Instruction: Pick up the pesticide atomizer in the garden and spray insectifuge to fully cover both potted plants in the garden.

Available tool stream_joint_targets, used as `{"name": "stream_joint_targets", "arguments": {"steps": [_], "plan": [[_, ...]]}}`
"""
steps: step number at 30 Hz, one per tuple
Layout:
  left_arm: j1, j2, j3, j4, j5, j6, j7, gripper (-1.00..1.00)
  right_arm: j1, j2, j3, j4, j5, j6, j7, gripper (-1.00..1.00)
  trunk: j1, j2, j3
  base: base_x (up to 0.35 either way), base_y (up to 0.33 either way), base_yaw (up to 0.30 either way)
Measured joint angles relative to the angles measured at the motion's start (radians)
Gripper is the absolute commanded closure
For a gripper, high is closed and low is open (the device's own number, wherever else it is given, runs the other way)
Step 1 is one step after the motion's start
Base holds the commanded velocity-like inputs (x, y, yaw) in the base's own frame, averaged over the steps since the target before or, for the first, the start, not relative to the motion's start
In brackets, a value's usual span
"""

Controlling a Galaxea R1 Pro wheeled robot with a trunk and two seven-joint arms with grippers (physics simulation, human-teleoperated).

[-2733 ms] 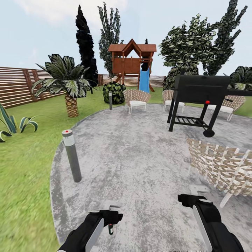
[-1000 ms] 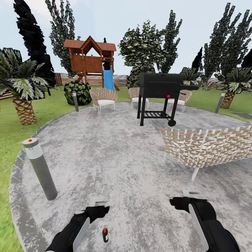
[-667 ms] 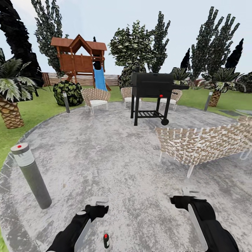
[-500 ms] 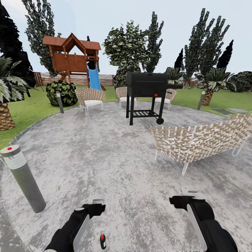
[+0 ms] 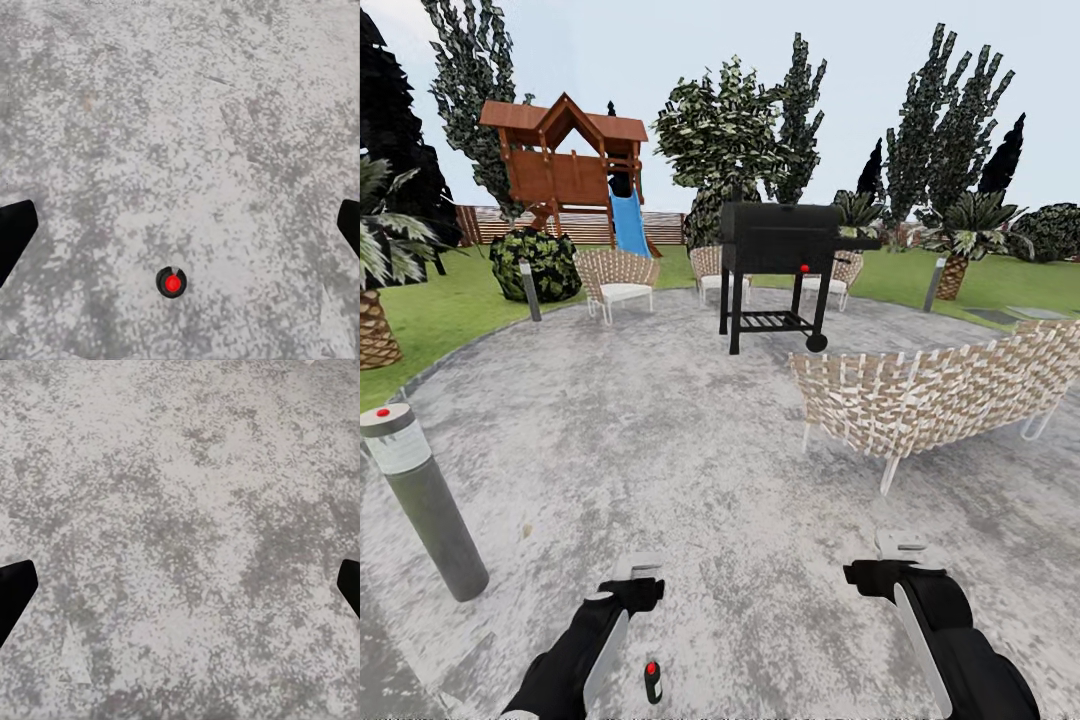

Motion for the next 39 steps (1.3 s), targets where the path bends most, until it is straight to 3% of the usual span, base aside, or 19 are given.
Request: {"name": "stream_joint_targets", "arguments": {"steps": [3, 8, 10, 13, 20, 36, 38, 39], "plan": [[0.0, -0.005, 0.003, -0.034, 0.015, -0.001, 0.059, -1.0, 0.0, 0.0, 0.0, 0.0, 0.0, -0.001, 0.0, -1.0, 0.012, -0.021, -0.009, 0.0, 0.0, 0.0], [0.0, -0.006, 0.002, -0.029, 0.081, -0.02, 0.065, -1.0, 0.0, 0.001, 0.0, 0.004, -0.001, -0.004, 0.005, -1.0, 0.031, -0.056, -0.025, 0.0, 0.0, 0.0], [0.0, -0.006, 0.0, -0.027, 0.091, -0.04, 0.067, -1.0, 0.0, 0.0, -0.005, 0.005, -0.001, -0.021, 0.006, -1.0, 0.038, -0.07, -0.031, 0.0, 0.0, 0.0], [0.0, -0.006, 0.0, -0.026, 0.093, -0.049, 0.068, -1.0, 0.0, 0.0, -0.008, 0.004, -0.001, -0.058, 0.007, -1.0, 0.05, -0.091, -0.041, 0.0, 0.0, 0.0], [0.0, -0.007, -0.003, 0.016, 0.092, -0.141, 0.073, -1.0, 0.0, -0.001, -0.01, 0.003, -0.002, -0.082, 0.008, -1.0, 0.077, -0.14, -0.063, 0.0, 0.0, 0.0], [0.0, -0.007, -0.01, -0.004, 0.088, -0.141, 0.07, -1.0, 0.0, 0.0, -0.007, 0.003, -0.002, -0.083, 0.008, -1.0, 0.138, -0.252, -0.113, 0.0, 0.0, 0.0], [0.0, -0.006, -0.028, -0.015, 0.087, -0.141, 0.07, -1.0, 0.0, 0.0, -0.006, 0.003, -0.002, -0.083, 0.008, -1.0, 0.146, -0.266, -0.119, 0.0, 0.0, 0.0], [0.0, -0.006, -0.07, -0.022, 0.088, -0.142, 0.081, -1.0, 0.0, 0.0, -0.005, 0.002, -0.002, -0.083, 0.008, -1.0, 0.15, -0.273, -0.122, 0.0, 0.0, 0.0]]}}
